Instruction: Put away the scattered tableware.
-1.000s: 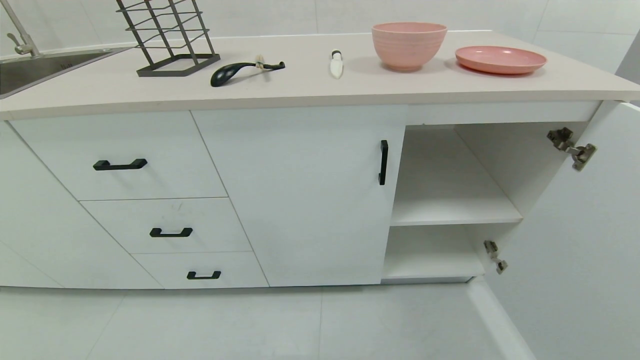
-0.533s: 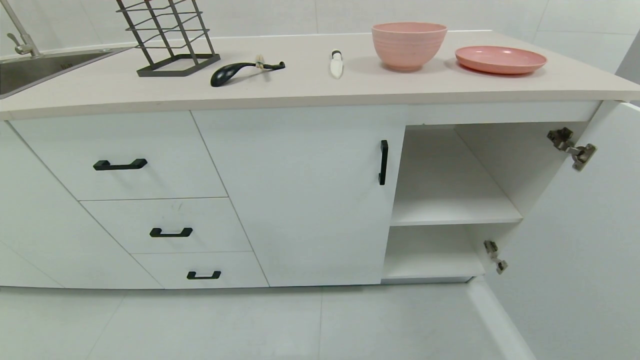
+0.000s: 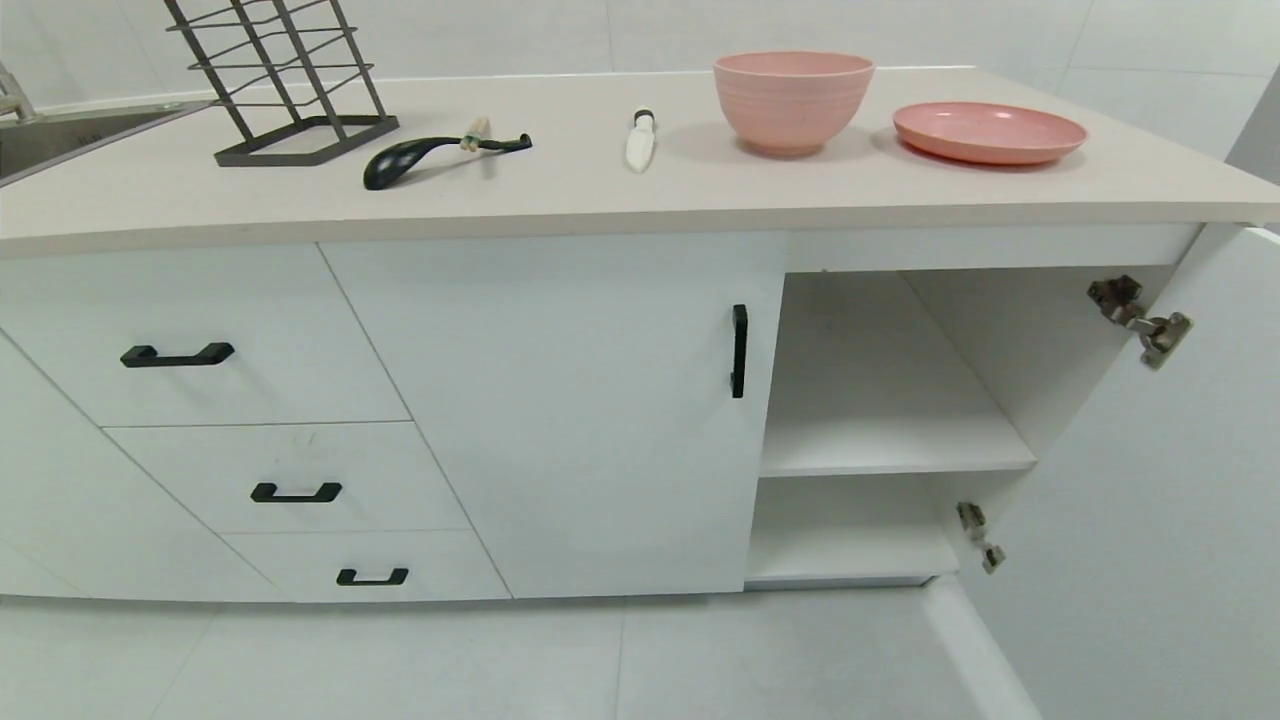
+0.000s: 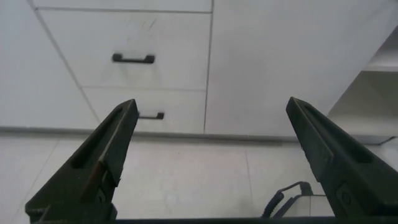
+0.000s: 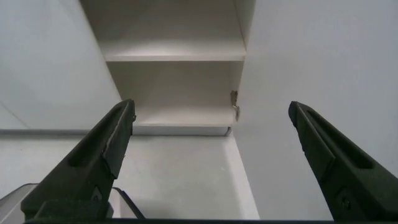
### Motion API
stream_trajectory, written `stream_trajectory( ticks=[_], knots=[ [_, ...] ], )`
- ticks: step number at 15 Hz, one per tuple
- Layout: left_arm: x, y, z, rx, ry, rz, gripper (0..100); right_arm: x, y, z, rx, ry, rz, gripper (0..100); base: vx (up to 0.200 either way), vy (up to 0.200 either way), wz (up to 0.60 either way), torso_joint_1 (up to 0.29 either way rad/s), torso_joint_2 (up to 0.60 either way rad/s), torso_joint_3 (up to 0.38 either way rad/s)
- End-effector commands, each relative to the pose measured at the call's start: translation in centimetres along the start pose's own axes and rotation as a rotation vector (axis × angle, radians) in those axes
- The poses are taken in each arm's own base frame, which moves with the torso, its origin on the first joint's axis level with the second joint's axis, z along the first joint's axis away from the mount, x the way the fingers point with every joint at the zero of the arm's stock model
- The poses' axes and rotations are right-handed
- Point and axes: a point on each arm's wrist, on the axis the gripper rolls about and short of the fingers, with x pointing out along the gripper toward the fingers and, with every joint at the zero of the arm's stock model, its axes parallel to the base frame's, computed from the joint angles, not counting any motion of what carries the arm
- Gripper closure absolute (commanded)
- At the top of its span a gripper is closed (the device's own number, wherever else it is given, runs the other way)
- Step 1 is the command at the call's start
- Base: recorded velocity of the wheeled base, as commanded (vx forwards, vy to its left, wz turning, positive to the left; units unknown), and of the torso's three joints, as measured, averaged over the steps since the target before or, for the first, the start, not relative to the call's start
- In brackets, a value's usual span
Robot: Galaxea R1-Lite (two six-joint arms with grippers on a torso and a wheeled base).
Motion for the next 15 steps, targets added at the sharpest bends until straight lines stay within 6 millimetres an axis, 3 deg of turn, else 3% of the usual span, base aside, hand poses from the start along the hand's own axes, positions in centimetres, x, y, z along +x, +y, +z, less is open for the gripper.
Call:
stream_trajectory(
  ticks=[1, 6, 15],
  knots=[
    [0.03, 0.0, 0.01, 0.0, 0.003, 0.0, 0, 0.0, 0.0, 0.0, -0.001, 0.0, 0.001, 0, 0.0, 0.0, 0.0, 0.0, 0.0, 0.0],
    [0.02, 0.0, 0.05, 0.0, 0.002, 0.001, 0, 0.0, 0.0, 0.0, -0.001, 0.0, 0.001, 0, 0.0, 0.0, 0.0, 0.0, 0.0, 0.0],
    [0.03, 0.0, 0.02, -0.002, 0.001, 0.003, 0, 0.0, 0.0, 0.0, -0.002, 0.0, 0.001, 0, 0.178, 0.0, 0.0, 0.001, 0.0, 0.003]
  ],
)
